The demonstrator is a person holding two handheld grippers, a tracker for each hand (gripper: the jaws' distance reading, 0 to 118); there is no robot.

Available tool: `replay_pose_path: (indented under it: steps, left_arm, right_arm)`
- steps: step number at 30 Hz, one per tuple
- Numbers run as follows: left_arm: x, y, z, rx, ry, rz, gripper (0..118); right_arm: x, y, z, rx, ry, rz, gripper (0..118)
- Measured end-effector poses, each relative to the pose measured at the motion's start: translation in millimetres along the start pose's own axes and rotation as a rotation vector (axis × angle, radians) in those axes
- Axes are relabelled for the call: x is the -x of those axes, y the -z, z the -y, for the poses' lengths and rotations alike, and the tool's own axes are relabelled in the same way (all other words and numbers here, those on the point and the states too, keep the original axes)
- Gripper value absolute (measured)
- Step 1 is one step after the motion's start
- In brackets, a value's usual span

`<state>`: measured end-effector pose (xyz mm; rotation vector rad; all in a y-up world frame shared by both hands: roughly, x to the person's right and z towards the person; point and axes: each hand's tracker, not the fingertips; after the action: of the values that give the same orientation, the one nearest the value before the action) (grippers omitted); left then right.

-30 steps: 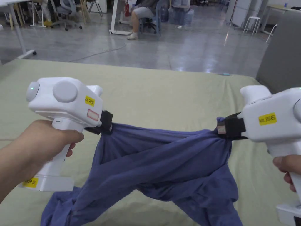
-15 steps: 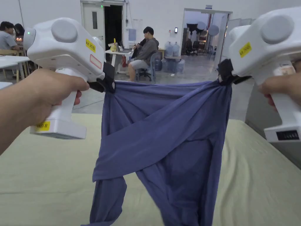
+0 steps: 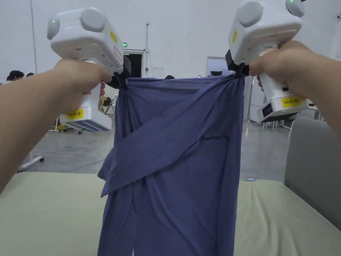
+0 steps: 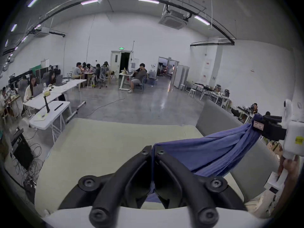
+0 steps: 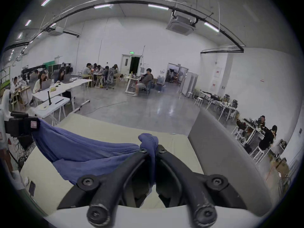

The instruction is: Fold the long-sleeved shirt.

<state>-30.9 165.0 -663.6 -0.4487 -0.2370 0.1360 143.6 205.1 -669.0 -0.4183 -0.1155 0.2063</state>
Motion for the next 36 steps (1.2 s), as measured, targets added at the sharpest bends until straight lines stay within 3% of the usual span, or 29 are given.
replay_pose_path:
  steps: [3, 6, 9, 14, 17, 18, 22, 27, 30, 34, 36]
  left_arm:
    - [2.1, 11.5, 13.3, -0.002, 0.027, 0.003, 0]
    - [10.0, 35.6, 51.2, 0.058, 0.068, 0.009, 0]
    - [22.6, 72.9, 99.6, 0.163, 0.059, 0.000, 0]
    - [45.2, 123.6, 227.2, 0.372, 0.031, 0.018, 0]
    - [57.8, 133.2, 317.4, 0.522, 0.070, 0.021, 0]
    - [61.2, 132.8, 341.7, 0.566, 0.084, 0.023, 0]
    - [71.5, 109.4, 413.7, 0.709, 0.057, 0.045, 0]
    - [66.2, 25.3, 471.0, 0.730, 0.124, 0.107, 0]
    - [66.1, -29.6, 487.6, 0.771, 0.062, 0.207, 0]
    - [68.9, -70.2, 535.3, 0.809, 0.091, 0.180, 0]
    - [72.0, -77.5, 558.3, 0.851, 0.092, 0.157, 0]
  right_arm:
    - [1.1, 17.8, 8.5, -0.003, 0.008, 0.001, 1]
    - [14.1, 52.2, 44.2, 0.042, -0.086, 0.018, 1]
    - [26.9, 95.4, 101.7, 0.141, -0.106, -0.021, 1]
    - [58.7, 148.4, 246.2, 0.287, -0.074, -0.101, 1]
    - [83.9, 164.3, 346.3, 0.378, -0.199, -0.159, 1]
    - [86.6, 164.6, 372.8, 0.407, -0.202, -0.172, 1]
    - [82.6, 141.0, 466.7, 0.522, -0.157, -0.249, 1]
    - [76.1, 60.7, 522.7, 0.486, -0.241, -0.305, 1]
    - [72.0, 9.8, 547.9, 0.512, -0.132, -0.330, 1]
    - [78.4, -34.5, 590.7, 0.580, -0.215, -0.352, 1]
    - [82.9, -43.7, 610.0, 0.667, -0.209, -0.399, 1]
